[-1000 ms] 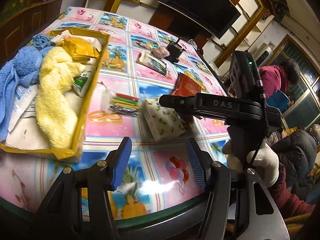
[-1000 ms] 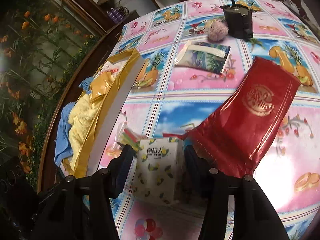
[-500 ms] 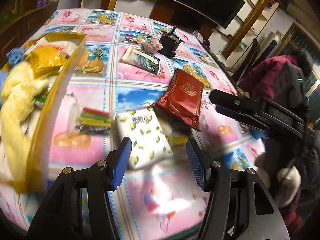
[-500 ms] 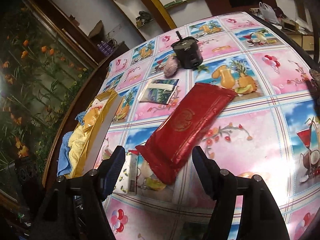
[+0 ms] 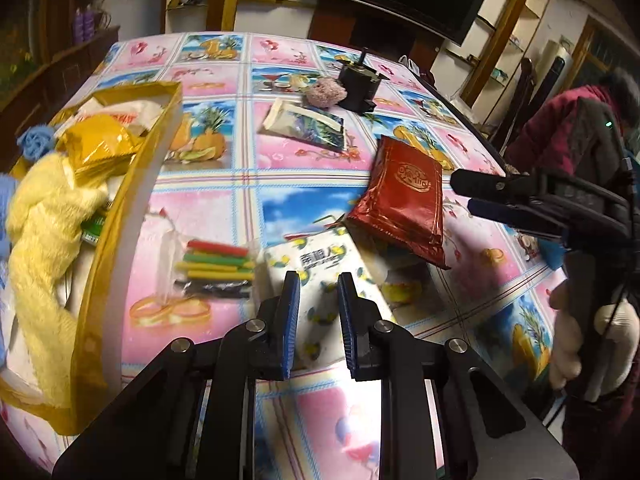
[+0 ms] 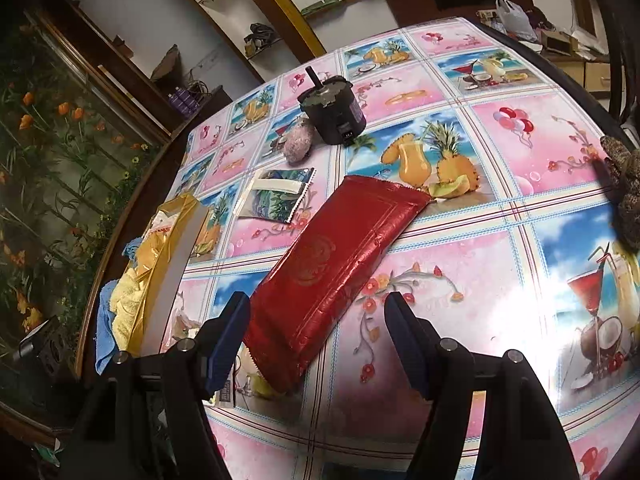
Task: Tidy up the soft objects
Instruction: 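Grasp tissue pack with left tool while right tool grasps red foil bag, then place tissue pack in tray with left tool while right tool carries red bag there, then release the red foil bag into the tray with the right tool and withdraw, then grasp the clear bag of dried leaves with the right tool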
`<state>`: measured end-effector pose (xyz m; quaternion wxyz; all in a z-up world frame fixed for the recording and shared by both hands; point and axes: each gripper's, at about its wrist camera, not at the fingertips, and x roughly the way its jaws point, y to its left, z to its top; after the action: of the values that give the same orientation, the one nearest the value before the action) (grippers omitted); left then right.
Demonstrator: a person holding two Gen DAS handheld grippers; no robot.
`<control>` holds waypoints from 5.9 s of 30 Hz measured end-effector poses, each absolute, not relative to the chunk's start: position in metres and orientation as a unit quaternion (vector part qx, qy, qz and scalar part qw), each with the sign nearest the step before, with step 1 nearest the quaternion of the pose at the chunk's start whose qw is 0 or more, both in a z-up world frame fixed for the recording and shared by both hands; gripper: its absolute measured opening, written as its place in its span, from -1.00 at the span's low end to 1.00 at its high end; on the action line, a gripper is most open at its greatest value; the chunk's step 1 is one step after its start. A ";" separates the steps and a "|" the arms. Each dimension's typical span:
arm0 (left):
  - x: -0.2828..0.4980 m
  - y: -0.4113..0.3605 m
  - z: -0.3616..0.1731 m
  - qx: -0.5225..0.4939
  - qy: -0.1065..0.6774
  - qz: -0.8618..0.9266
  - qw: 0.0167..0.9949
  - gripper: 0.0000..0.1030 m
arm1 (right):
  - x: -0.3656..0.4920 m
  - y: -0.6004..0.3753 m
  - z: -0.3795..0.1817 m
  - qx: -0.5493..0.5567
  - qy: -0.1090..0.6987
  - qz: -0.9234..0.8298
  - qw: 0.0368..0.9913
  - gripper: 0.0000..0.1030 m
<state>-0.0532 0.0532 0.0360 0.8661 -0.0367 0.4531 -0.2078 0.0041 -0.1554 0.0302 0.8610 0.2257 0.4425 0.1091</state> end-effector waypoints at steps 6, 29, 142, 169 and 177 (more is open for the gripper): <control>-0.055 0.072 0.040 -0.096 0.456 -0.225 0.856 -0.25 | 0.031 -0.146 0.021 0.215 0.461 0.066 0.858 0.35; -0.042 0.006 0.019 0.029 0.472 -0.187 0.861 0.15 | 0.039 -0.119 0.009 0.054 0.482 0.037 0.874 0.33; -0.132 0.196 0.089 -0.007 0.329 0.076 0.941 0.06 | 0.002 0.043 0.114 0.026 0.336 0.225 0.914 0.51; -0.134 0.105 0.067 -0.008 0.371 -0.110 0.922 0.06 | 0.008 -0.156 0.059 0.131 0.380 0.048 0.915 0.52; -0.128 0.121 0.054 -0.028 0.387 -0.126 0.913 0.06 | 0.082 -0.102 0.047 0.114 0.429 0.102 0.890 0.51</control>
<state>-0.1277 0.1208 0.0538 0.9131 -0.0283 0.3869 -0.1257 0.0819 -0.1016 0.0470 0.8903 0.1144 0.4287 0.1022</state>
